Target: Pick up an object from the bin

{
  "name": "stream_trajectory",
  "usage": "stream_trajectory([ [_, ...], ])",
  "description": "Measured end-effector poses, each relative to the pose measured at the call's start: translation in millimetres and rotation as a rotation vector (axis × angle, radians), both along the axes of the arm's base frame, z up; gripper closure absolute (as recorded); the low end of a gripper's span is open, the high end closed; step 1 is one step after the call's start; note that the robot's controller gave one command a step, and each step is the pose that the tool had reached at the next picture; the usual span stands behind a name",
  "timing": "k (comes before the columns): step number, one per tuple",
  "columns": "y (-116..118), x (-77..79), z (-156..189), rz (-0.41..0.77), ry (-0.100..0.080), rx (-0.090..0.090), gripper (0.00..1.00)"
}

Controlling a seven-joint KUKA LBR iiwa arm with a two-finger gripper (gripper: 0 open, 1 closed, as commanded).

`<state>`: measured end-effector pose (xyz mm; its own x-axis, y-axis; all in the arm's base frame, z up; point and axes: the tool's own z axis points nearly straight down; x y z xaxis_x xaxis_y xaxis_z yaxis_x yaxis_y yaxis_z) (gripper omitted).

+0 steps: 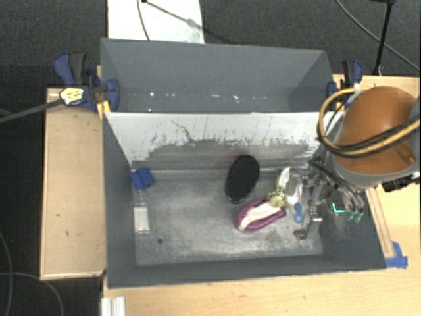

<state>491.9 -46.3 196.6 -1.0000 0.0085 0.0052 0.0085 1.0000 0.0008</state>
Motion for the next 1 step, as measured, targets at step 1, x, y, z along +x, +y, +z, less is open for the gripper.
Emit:
stream_trajectory([
  [1, 37.8, 39.0, -127.0, 0.256, -0.011, -0.001, 0.00],
])
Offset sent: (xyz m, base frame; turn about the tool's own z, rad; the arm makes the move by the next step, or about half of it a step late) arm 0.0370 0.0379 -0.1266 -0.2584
